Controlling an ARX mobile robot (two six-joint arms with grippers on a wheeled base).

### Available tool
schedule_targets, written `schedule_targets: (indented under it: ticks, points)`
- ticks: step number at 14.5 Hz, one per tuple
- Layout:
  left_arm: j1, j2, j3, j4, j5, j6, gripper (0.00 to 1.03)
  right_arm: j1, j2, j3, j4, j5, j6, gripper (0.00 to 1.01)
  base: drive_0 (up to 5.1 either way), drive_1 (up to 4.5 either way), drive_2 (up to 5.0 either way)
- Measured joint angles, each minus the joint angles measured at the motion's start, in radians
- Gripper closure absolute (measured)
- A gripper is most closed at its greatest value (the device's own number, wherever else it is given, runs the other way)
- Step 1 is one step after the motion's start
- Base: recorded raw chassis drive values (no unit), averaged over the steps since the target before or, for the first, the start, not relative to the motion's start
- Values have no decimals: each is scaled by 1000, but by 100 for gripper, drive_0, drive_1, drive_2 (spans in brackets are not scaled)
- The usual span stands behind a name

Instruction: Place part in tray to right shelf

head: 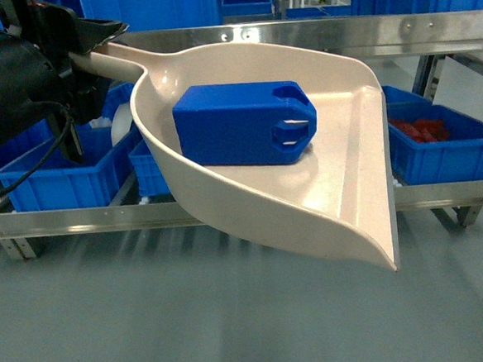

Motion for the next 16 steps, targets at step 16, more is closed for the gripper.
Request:
schedule_targets:
  ticks: [16]
  points:
    - [-1, 0, 0, 4, 0, 0, 91, 0, 0, 0, 2, 0, 0, 3, 0, 0, 0]
